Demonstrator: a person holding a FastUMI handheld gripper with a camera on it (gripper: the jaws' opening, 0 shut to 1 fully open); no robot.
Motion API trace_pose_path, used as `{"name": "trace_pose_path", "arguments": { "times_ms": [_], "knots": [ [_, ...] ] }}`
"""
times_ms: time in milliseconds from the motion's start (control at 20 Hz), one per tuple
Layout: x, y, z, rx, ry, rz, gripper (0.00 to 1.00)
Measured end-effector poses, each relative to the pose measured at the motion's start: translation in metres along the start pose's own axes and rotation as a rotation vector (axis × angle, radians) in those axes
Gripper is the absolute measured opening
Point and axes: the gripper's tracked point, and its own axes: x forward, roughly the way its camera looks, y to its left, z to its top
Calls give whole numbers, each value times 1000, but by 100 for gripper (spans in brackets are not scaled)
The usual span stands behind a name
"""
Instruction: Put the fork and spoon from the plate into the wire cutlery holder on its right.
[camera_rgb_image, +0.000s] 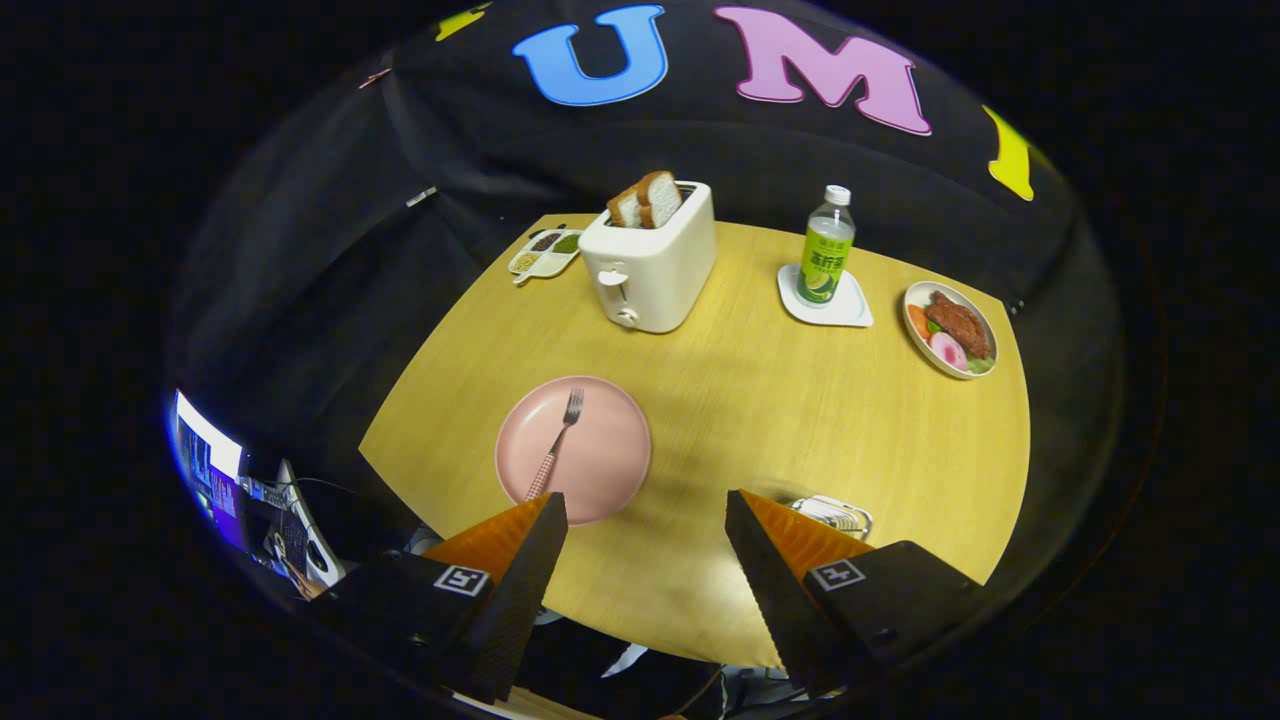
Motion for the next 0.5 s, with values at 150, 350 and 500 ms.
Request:
{"name": "trace_pose_path", "arguments": {
  "times_ms": [150, 350, 500],
  "knots": [
    [38, 40, -21, -5, 39, 36, 100],
    [90, 75, -37, -13, 78, 34, 99],
    [128, 90, -41, 0, 101, 8, 99]
  ]
}}
